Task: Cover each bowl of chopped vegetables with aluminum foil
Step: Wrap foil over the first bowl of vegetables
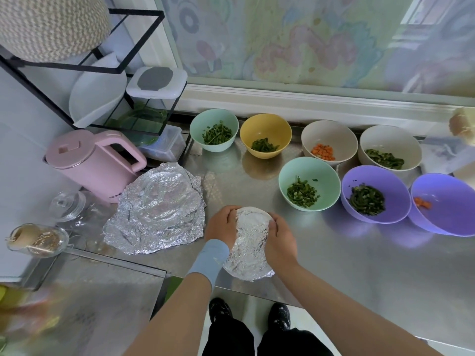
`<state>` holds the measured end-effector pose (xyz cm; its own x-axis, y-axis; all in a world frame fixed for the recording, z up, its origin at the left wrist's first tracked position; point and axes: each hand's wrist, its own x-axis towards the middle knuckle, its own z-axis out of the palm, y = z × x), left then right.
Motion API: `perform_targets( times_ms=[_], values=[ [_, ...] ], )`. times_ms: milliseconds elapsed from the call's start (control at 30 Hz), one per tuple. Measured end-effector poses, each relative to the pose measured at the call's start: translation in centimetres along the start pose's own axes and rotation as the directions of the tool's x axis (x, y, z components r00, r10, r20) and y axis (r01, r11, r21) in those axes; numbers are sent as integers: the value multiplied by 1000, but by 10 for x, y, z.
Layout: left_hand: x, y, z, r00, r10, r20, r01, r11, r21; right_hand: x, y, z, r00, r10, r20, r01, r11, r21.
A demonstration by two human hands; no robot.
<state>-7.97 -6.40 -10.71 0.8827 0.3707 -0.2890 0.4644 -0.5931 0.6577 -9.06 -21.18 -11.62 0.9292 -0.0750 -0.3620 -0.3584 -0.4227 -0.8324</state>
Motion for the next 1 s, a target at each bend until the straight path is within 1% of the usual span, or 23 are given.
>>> perform_targets(
  times_ms=[100, 167, 200, 267, 300, 333, 367, 400, 467, 500, 633, 733, 833, 900, 967, 1000],
  values=[
    [-6, 0, 2, 993, -100, -64, 96, 994, -51, 15, -6, -3, 995, -73, 66, 79, 992, -98],
    [-10, -1, 1, 986, -156, -50, 152, 985, -85, 24, -7, -7, 988, -89, 123, 111, 978, -177],
    [-10, 0, -2, 986, -164, -34, 162, 984, -74, 27, -6, -9, 983, -98, 153, 131, 965, -226],
    [-8, 1, -10, 994, -111, -1, 111, 993, -41, 31, -7, -11, 972, -180, 154, 226, 899, -375],
    [-7, 3, -14, 998, -55, 17, 56, 997, -57, 31, -9, -11, 956, -257, 143, 294, 842, -452],
    [-4, 4, -17, 999, 0, 49, 5, 995, -96, 32, -11, -10, 935, -327, 140, 352, 801, -485],
    [-2, 5, -18, 996, 44, 80, -32, 989, -141, 32, -14, -9, 922, -358, 146, 383, 800, -461],
    [0, 6, -17, 991, 74, 109, -54, 983, -177, 31, -16, -7, 923, -352, 159, 386, 827, -409],
    [4, 3, -12, 986, 103, 135, -74, 977, -200, 32, -18, -4, 945, -278, 171, 321, 891, -322],
    [5, 0, -9, 986, 102, 134, -74, 977, -201, 34, -17, -3, 951, -260, 166, 301, 901, -313],
    [7, -8, -4, 989, 27, 144, 16, 957, -289, 39, -16, -2, 963, -224, 150, 258, 923, -285],
    [11, -9, -4, 987, 8, 158, 41, 951, -305, 41, -18, -2, 969, -202, 142, 234, 934, -270],
    [13, -10, -5, 980, -31, 195, 96, 937, -336, 43, -21, -3, 972, -176, 155, 212, 941, -264],
    [17, -8, -8, 976, -16, 219, 82, 951, -297, 47, -23, -3, 972, -163, 169, 204, 943, -262],
    [19, -3, -10, 976, 45, 213, 2, 977, -214, 50, -23, -3, 970, -162, 181, 207, 943, -261],
    [19, 0, -10, 977, 73, 201, -32, 979, -203, 51, -23, -3, 969, -163, 186, 209, 941, -265]
  ],
)
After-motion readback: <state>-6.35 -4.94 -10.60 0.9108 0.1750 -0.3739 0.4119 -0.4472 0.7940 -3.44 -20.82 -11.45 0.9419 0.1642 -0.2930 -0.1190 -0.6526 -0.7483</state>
